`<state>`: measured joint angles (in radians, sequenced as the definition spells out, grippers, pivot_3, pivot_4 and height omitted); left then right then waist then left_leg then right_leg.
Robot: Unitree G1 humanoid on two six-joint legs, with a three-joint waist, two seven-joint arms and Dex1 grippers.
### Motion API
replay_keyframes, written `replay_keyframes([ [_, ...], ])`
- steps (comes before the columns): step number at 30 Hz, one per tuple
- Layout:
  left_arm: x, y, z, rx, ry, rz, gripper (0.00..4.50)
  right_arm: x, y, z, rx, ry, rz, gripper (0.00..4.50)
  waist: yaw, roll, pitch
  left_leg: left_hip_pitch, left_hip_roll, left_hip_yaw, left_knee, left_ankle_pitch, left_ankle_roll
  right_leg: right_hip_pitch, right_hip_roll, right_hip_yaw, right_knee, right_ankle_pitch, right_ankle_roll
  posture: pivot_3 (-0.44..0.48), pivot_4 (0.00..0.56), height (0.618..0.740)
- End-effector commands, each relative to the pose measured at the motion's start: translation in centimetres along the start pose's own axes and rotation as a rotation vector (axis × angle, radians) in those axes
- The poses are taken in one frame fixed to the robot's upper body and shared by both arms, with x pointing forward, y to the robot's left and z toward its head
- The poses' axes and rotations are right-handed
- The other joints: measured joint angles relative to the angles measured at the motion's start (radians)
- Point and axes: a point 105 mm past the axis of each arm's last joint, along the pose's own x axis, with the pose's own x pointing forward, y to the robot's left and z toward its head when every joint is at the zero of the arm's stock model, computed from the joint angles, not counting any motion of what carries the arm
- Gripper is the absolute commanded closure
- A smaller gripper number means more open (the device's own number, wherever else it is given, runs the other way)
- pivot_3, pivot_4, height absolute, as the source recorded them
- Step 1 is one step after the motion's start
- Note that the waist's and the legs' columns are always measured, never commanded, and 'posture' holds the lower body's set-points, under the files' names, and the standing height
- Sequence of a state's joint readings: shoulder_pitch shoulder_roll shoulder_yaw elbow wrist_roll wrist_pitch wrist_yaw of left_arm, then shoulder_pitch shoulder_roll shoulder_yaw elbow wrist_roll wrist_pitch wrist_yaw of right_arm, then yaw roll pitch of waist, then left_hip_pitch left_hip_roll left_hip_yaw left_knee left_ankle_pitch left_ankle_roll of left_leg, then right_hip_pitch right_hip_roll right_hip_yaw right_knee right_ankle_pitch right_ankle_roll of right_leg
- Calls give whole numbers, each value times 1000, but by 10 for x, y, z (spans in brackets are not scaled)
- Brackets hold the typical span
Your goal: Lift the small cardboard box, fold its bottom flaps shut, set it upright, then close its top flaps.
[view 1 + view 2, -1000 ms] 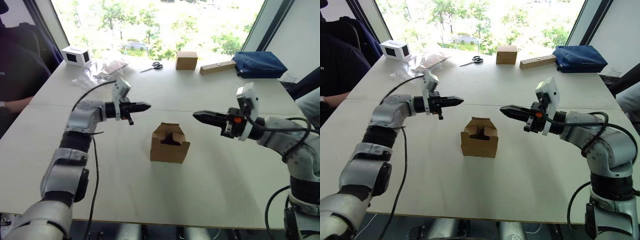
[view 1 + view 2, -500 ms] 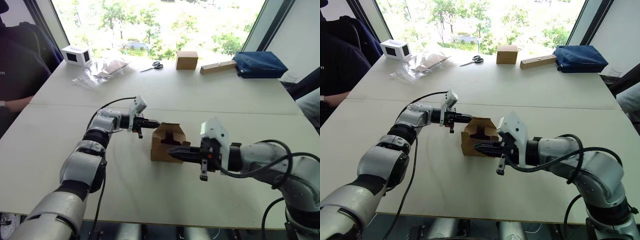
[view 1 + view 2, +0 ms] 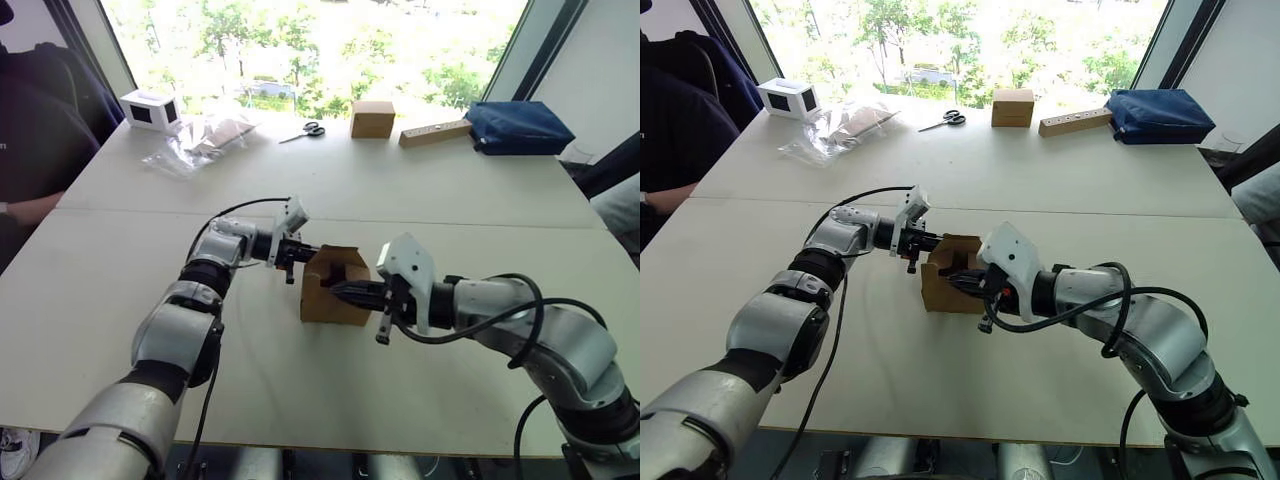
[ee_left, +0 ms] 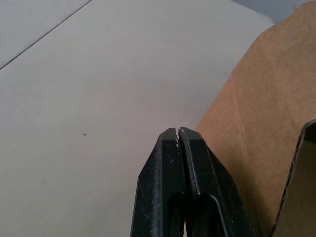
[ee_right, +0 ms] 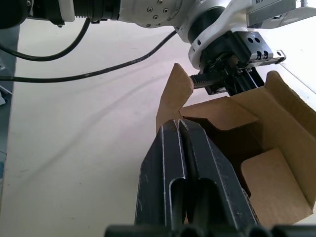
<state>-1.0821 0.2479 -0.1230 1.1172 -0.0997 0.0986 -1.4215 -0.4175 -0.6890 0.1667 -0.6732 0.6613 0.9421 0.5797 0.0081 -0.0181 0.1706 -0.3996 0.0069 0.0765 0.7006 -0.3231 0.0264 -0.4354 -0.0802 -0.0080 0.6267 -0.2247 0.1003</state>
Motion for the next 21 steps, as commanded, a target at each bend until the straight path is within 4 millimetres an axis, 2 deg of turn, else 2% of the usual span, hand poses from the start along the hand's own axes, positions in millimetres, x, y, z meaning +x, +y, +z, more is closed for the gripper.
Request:
replay_keyframes([
  [1, 1, -1, 20, 52, -48, -10, 4469, 0, -2, 4, -46, -12, -2, 4500, 1, 0, 0, 0, 0, 0, 0, 0, 0, 0, 0, 0, 0, 0, 0, 0, 150, 740],
  [21, -2, 0, 17, 43, -57, 2, 4469, 19, -18, -8, -85, -2, -37, 4500, 1, 0, 0, -1, 0, 0, 0, 0, 0, 0, 0, 0, 0, 0, 0, 0, 150, 740],
])
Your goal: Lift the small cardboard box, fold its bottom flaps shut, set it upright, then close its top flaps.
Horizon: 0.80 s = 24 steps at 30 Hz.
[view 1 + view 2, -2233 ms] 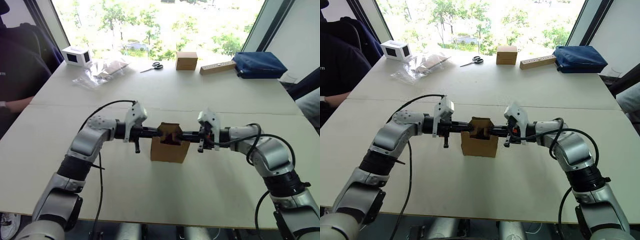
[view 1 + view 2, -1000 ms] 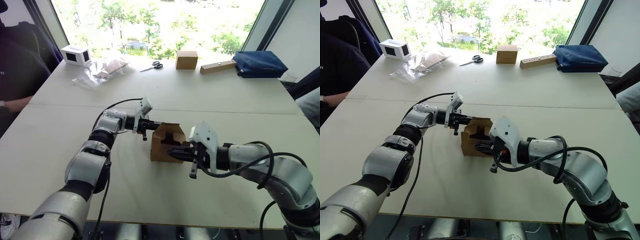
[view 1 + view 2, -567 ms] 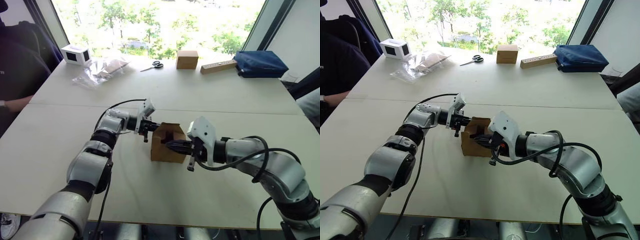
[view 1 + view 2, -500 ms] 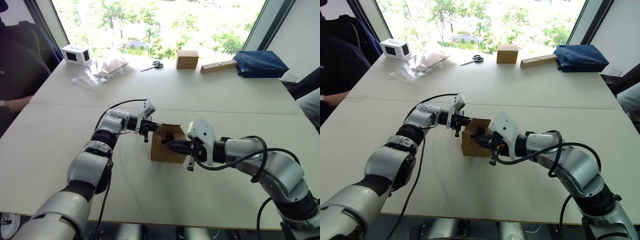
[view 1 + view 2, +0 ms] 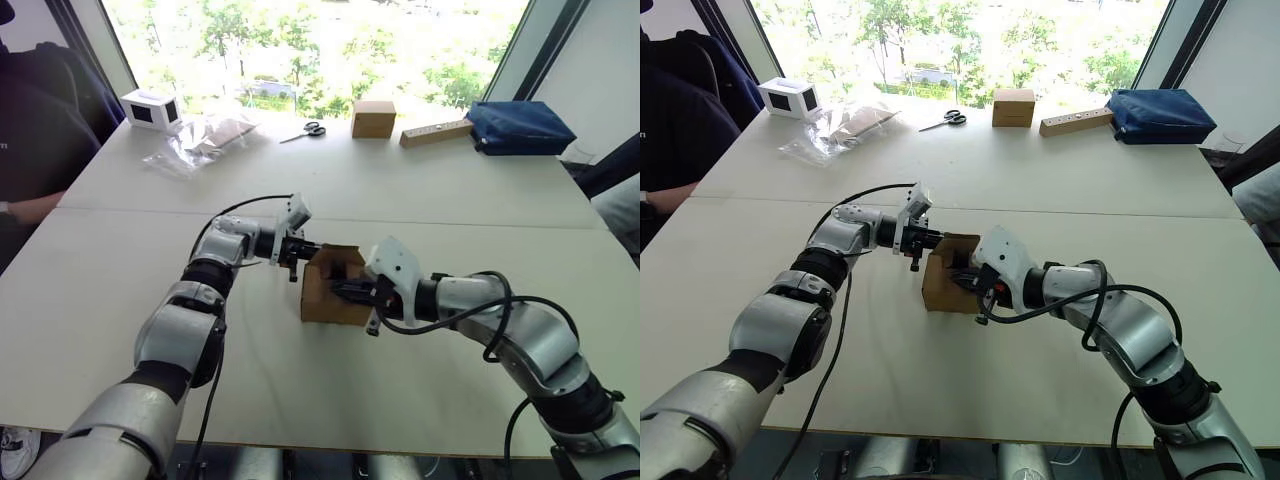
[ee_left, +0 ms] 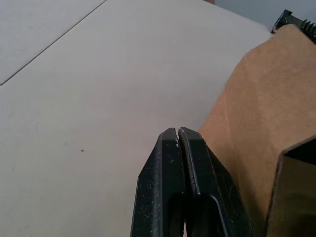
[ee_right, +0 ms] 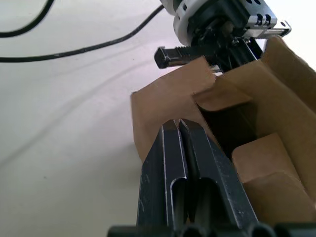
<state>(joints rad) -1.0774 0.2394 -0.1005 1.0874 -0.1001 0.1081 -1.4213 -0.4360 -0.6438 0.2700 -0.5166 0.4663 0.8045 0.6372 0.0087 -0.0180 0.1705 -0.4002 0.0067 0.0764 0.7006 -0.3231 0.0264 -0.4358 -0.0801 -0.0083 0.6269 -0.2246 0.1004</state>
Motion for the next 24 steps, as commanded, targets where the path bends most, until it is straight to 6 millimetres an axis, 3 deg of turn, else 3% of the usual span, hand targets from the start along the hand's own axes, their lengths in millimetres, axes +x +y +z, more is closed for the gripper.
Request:
replay_keyframes([
  [1, -4, 1, 10, 30, -29, 4, 4469, 1, 1, 9, -41, -30, 8, 4500, 0, 0, 0, 0, 0, 0, 0, 0, 0, 0, 0, 0, 0, 0, 0, 0, 150, 740],
  [14, -15, 13, 7, 5, -56, 122, 4469, 6, 2, 1, -21, -14, 29, 4500, -1, 0, 0, 0, 0, 0, 0, 0, 0, 0, 0, 0, 1, 0, 0, 0, 150, 740],
  [20, -54, 28, 24, 5, -163, 278, 4469, 8, -5, 3, -27, -33, 25, 4500, -10, 0, 0, 0, 0, 0, 0, 0, 0, 0, 0, 0, 1, 0, 0, 0, 150, 740],
  [24, -83, 16, 41, 59, -212, 299, 4469, 6, -8, 6, -28, -52, 21, 4500, -23, 0, 0, 1, 1, 0, 0, 0, 0, 0, 0, 0, 2, 0, 0, 0, 150, 740],
])
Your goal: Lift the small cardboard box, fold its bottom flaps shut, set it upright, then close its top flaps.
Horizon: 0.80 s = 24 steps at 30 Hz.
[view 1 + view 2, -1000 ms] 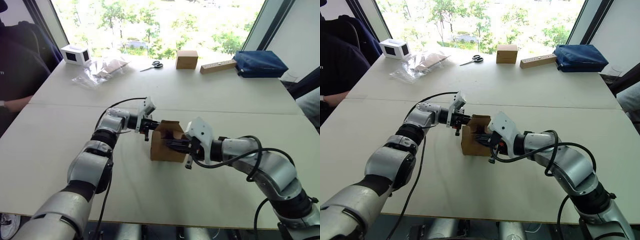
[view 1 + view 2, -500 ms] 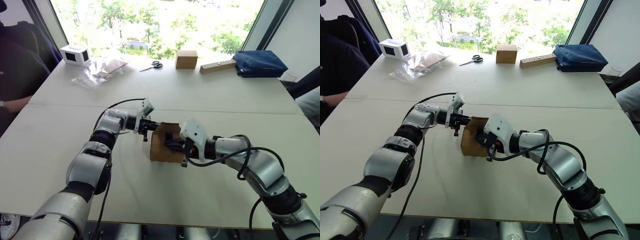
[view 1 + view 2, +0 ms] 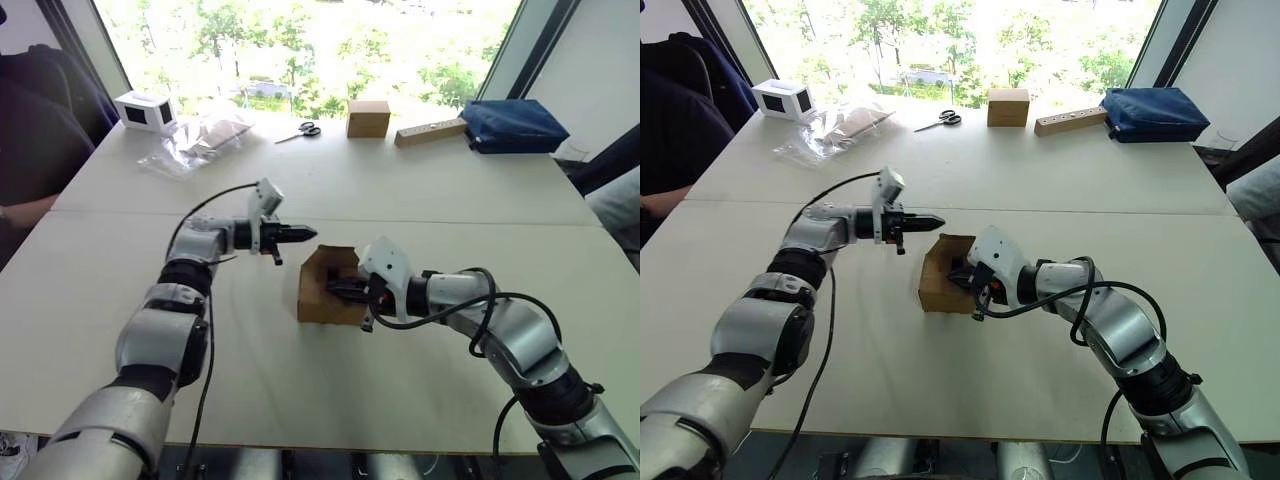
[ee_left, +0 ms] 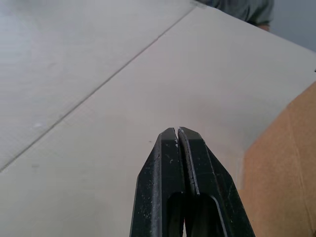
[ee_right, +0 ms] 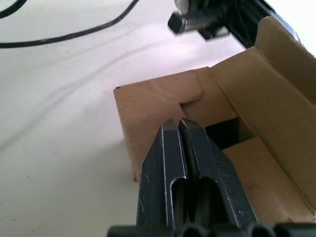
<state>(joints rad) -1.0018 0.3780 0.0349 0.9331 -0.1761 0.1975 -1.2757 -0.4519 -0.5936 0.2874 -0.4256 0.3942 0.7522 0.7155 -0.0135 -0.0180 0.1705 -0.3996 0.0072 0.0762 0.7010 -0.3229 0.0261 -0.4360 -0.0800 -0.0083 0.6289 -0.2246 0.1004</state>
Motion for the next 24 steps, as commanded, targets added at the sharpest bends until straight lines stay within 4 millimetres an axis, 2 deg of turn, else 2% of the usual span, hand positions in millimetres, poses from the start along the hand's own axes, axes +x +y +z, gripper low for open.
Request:
replay_keyframes([
  [1, -21, -10, 33, 81, -86, -6, 4469, -4, -4, 13, -33, -52, -15, 4500, -3, 0, 0, 0, 0, 0, 0, 0, 0, 0, 0, 0, 0, 0, 0, 0, 150, 740],
  [7, -48, -63, 30, 131, 2, -61, 4469, -7, -6, 14, -28, -67, -10, 4500, -1, 0, 0, 0, 0, 0, 0, 0, -1, 0, -1, 1, 0, 0, 0, 0, 150, 740],
  [12, -54, -99, 20, 110, 50, -101, 4469, -4, -5, 13, -23, -79, 5, 4500, 3, 0, 0, 3, 0, 0, 0, 1, -1, 3, -1, 1, 1, 0, 0, 0, 150, 740],
  [18, -42, -118, 5, 77, 79, -132, 4469, 4, 2, 10, -15, -80, 32, 4500, 1, 0, 0, 6, 0, 0, -1, 1, -1, 5, -1, 1, 0, 0, -1, 0, 150, 740],
  [24, -35, -117, -11, 85, 119, -121, 4469, 4, 1, 9, -13, -75, 26, 4500, 2, 0, 0, 7, 0, 0, -1, 1, -2, 5, -1, 1, 0, 0, -1, 0, 150, 740],
])
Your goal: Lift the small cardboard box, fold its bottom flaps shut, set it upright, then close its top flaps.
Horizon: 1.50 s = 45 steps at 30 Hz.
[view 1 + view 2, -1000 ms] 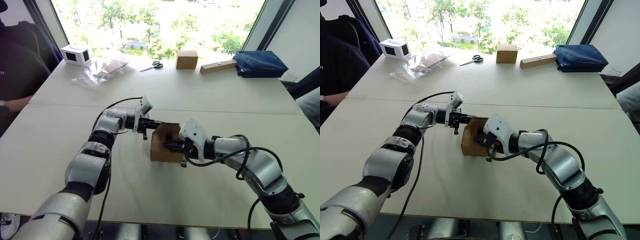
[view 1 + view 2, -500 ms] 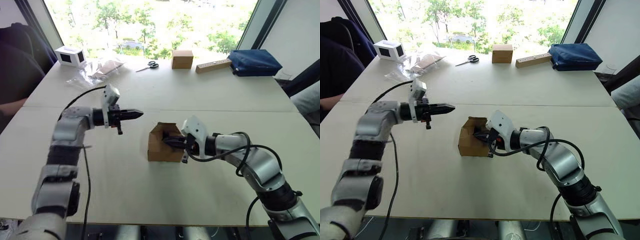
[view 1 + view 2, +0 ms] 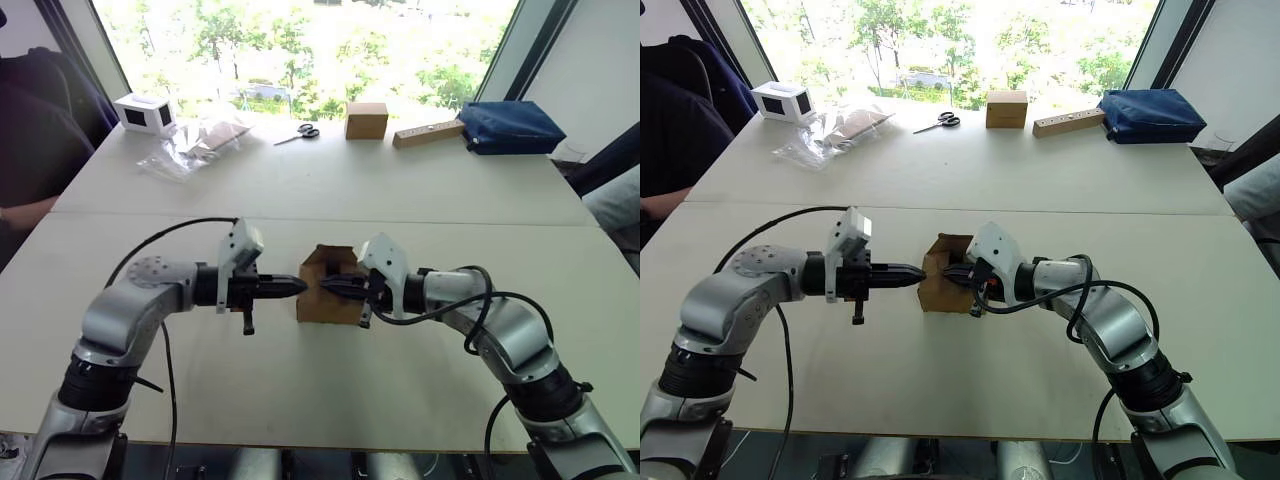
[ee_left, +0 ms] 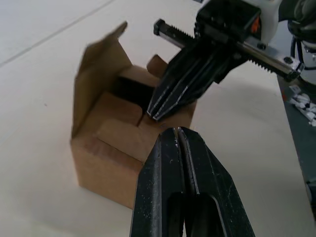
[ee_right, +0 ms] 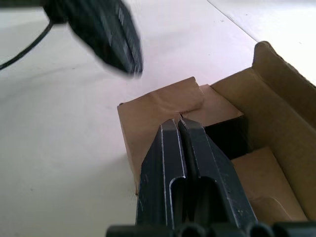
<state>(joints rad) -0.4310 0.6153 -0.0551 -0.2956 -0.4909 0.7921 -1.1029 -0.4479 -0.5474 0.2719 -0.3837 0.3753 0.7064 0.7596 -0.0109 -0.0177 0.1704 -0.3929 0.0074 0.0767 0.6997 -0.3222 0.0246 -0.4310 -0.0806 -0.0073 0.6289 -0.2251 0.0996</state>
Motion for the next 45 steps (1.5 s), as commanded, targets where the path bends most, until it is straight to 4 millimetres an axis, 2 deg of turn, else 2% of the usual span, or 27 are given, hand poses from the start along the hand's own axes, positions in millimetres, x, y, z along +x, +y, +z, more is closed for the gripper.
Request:
replay_keyframes([
  [1, 2, 1, 2, 44, -8, 13, 4469, 0, 1, 7, -25, -28, 1, 4500, -1, 0, 0, 0, 0, 0, 0, 0, 0, 0, 0, 0, 0, 0, 0, 0, 150, 740],
  [6, 9, 6, -3, 26, -19, 19, 4469, -4, 0, 9, -24, -33, 0, 4500, 0, 0, 0, 0, 0, 0, 0, 0, 0, 0, 0, 0, 0, 0, 0, 0, 150, 740],
  [13, 14, 8, -10, 10, -15, 15, 4469, -21, 2, 47, 48, -171, 48, 4500, -1, 0, 0, 0, 0, 0, 0, 0, 0, 0, 0, 0, 0, 0, 0, 0, 150, 740],
  [15, 14, 9, -12, 9, -13, 16, 4469, -29, -4, 63, 81, -240, 53, 4500, -1, 0, 0, 0, 0, 0, 0, 0, 0, 0, 0, 0, 0, 0, 0, 0, 150, 740],
  [17, 15, 9, -13, 8, -14, 18, 4469, -38, -23, 85, 112, -348, 4, 4500, -1, 0, 0, 0, 0, 0, 0, 0, 0, 0, -1, 0, 0, 0, 0, 0, 150, 740],
  [19, 15, 10, -12, 8, -18, 21, 4469, -40, -41, 92, 110, -366, -63, 4500, -1, 0, 0, 0, 0, 0, 0, 0, 0, 0, -1, 0, 0, 0, 0, 0, 150, 740],
  [22, 15, 10, -11, 10, -27, 27, 4469, -27, -71, 69, 32, -176, -193, 4500, -2, 0, 0, 1, 0, 0, -1, 0, 0, 0, -1, 0, 0, 0, -1, 0, 150, 740],
  [27, 15, 8, -11, 7, -36, 30, 4469, -10, -82, 45, 29, -73, -208, 4500, -4, 1, 0, 0, 0, 1, -1, 0, 0, 0, -1, 1, -1, -1, -2, 0, 150, 740],
  [31, 16, 7, -11, 6, -41, 34, 4469, -4, -68, 38, 32, -37, -133, 4500, -3, 1, 0, 0, 0, 1, -1, 0, 0, 0, -1, 1, -1, 0, 0, 0, 150, 740],
  [37, 16, 7, -10, 9, -42, 36, 4469, -5, -42, 34, 35, -18, -12, 4500, -2, 1, 0, 0, 0, 1, -1, 0, 0, 0, -1, 1, -1, 0, 0, 0, 150, 740],
  [45, 17, 6, -9, 6, -40, 26, 4469, -6, -29, 25, 58, 1, 6, 4500, -2, 1, 0, 0, 0, 0, -1, 0, 0, 0, -1, 1, -1, 0, -1, 0, 150, 740],
])
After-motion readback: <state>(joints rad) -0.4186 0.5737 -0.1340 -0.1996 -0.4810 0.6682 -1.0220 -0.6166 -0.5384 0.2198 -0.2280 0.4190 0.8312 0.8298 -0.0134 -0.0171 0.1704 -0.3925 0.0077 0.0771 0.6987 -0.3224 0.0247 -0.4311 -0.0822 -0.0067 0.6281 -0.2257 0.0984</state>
